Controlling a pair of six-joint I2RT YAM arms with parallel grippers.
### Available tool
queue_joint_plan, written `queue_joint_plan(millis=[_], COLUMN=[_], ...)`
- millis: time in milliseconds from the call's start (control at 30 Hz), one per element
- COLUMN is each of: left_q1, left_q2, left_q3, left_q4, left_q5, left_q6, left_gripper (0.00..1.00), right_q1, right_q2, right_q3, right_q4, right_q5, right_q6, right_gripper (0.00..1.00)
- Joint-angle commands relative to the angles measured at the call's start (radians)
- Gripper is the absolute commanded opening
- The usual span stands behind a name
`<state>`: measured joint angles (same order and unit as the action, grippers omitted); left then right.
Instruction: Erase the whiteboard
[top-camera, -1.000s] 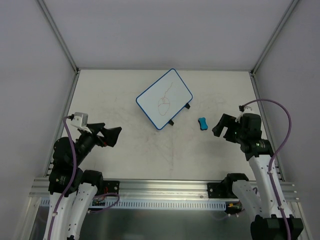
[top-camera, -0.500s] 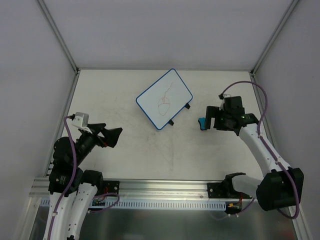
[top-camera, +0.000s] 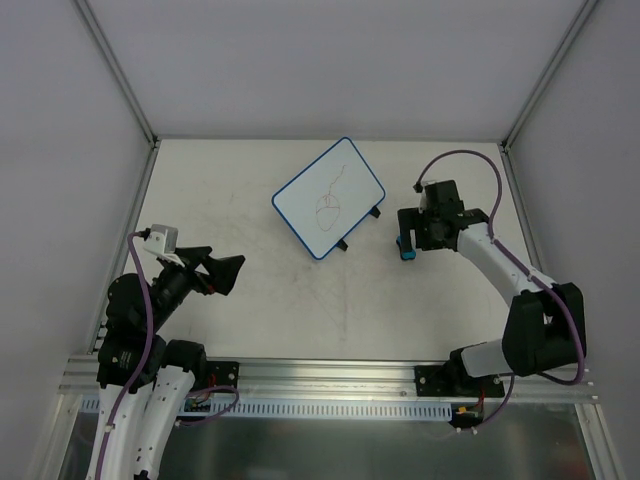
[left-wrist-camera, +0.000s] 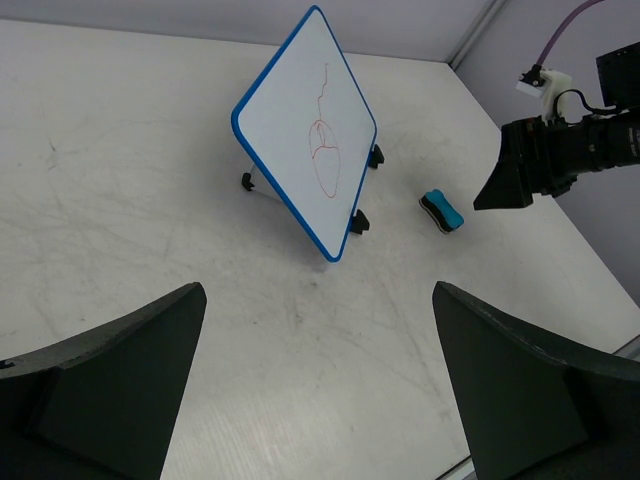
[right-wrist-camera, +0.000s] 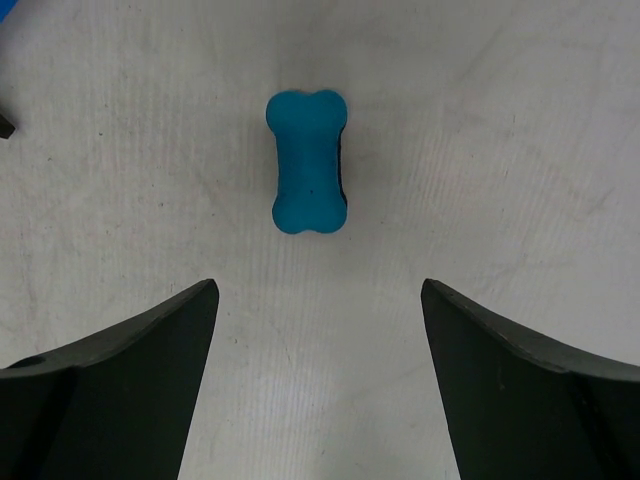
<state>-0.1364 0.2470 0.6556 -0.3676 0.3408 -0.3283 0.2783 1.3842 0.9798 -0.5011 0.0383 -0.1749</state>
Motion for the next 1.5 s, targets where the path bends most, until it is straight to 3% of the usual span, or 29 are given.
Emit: queue_joint_plan(millis=[0, 133, 467, 900, 1033, 1233, 1467], left_q1=[0.001, 0.001, 0.001, 0.001, 0.001, 0.001, 0.001], left_q2=[0.014, 0.014, 0.021, 0.015, 0.011, 0.009, 0.009], left_q3=[0.006, 0.006, 0.007, 0.004, 0.004, 0.004, 0.004], left_q4=[0.009, 0.009, 0.009, 0.009, 0.009, 0.009, 0.009], left_q5=[0.03, 0.032, 0.038, 0.038, 0.037, 0.038, 0.038], left_q6=[0.018, 0.02, 0.02, 0.023, 0.023, 0.025, 0.025], left_gripper=[0.99, 0.99, 0.99, 0.99, 0.99, 0.99, 0.99], right_q1=[0.001, 0.002, 0.002, 0.002, 0.001, 0.001, -0.001], right_q2=[0.053, 0.13, 0.183, 0.306, 0.331, 0.354, 0.377], right_q3=[0.066, 0.097, 0.102, 0.114, 0.126, 0.143, 0.174], right_q4=[0.062, 0.082, 0.125, 0.148, 0.147, 0.139, 0.119], right_q5=[-0.015, -0.028, -0.018, -0.067, -0.072, -0.051, -0.046], right_q6=[-0.054, -0.069, -0.078, -0.066, -0.066, -0.063, -0.066], right_gripper=[0.86, 0.74, 0.87, 0.82, 0.75, 0.72, 0.56])
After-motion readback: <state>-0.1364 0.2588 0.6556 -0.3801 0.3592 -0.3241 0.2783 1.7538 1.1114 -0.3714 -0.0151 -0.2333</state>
